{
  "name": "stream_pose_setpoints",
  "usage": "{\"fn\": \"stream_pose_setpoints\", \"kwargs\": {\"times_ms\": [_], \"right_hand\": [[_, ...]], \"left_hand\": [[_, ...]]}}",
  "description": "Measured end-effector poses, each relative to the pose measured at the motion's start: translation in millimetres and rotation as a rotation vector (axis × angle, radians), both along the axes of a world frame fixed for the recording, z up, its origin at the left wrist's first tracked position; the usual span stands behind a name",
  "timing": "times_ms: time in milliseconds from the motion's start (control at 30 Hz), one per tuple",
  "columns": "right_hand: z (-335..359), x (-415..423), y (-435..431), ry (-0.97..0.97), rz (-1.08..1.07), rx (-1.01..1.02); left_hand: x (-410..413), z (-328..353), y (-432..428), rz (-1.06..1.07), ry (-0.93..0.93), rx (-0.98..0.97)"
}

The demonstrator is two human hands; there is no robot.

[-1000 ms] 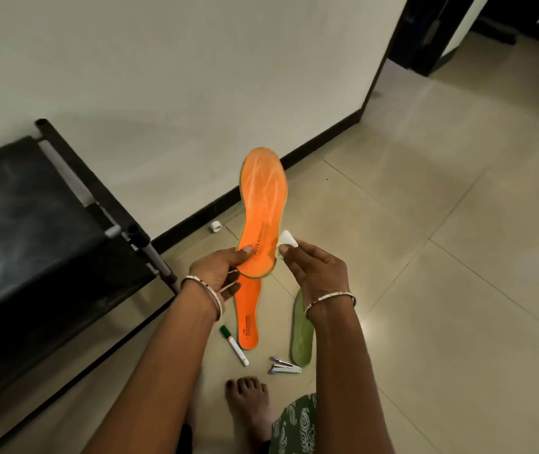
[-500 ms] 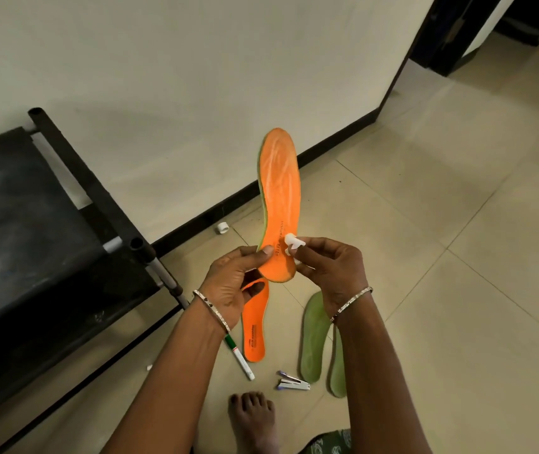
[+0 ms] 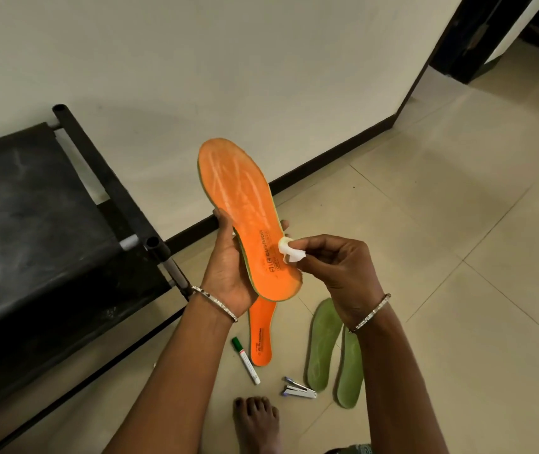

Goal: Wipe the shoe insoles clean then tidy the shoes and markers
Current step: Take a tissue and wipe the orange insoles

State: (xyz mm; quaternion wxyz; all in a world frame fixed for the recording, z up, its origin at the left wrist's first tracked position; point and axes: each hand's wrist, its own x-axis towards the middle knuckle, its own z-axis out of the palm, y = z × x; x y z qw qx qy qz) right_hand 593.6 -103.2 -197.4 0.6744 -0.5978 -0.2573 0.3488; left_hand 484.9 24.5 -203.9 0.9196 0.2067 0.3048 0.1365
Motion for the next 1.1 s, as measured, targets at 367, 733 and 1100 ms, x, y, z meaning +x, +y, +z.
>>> {"fn": "stream_pose_setpoints", "kwargs": {"times_ms": [367,733,1100], "right_hand": [[-4.5,-0.7,6.7,0.034,-0.063,0.025],[-18.2,5.8,6.1,-0.283,-0.143,-0.21],[-22.0,-20.6,32.1,-0.805,-0.298,-0.434]], "left_hand": [[4.1,-0.8,1.9,0.033,-0.113,-0.098],[-2.3,-9.3,6.4,0.058,0.373,0.449],[-1.9,-17.1,9.1,0.134,0.374,0.492]]}}
